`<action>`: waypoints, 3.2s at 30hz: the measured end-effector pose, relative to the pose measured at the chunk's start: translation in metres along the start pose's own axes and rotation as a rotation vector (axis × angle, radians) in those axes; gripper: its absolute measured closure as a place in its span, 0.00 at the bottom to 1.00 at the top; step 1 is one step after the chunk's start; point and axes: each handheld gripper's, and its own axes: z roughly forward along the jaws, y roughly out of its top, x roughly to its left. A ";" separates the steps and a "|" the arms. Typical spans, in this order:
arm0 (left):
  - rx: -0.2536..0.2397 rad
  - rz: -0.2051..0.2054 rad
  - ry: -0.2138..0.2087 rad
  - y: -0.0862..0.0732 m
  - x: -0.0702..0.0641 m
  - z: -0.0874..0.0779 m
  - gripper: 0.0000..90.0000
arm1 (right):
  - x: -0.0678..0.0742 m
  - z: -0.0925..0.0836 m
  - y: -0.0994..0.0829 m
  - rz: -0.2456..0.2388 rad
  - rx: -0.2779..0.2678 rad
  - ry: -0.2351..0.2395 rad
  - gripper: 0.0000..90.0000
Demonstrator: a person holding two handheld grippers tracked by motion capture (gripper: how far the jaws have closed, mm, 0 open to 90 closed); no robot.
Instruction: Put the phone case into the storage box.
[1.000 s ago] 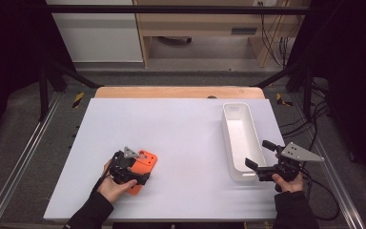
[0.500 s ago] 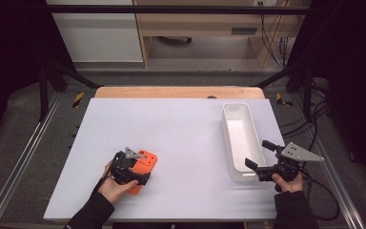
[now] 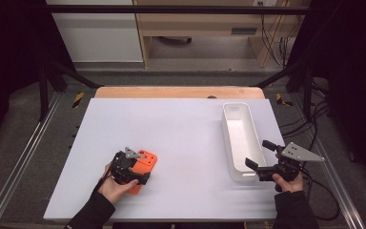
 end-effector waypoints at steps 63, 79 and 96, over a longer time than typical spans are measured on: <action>-0.189 0.143 -0.111 0.016 0.004 -0.053 0.15 | 0.003 0.001 0.002 -0.024 0.002 0.011 0.00; -0.209 0.203 -0.144 0.018 -0.005 -0.057 0.15 | 0.009 0.004 0.005 -0.063 0.014 0.030 0.00; -0.227 0.259 -0.176 0.020 -0.018 -0.062 0.15 | 0.022 0.010 0.011 -0.109 0.032 0.066 0.00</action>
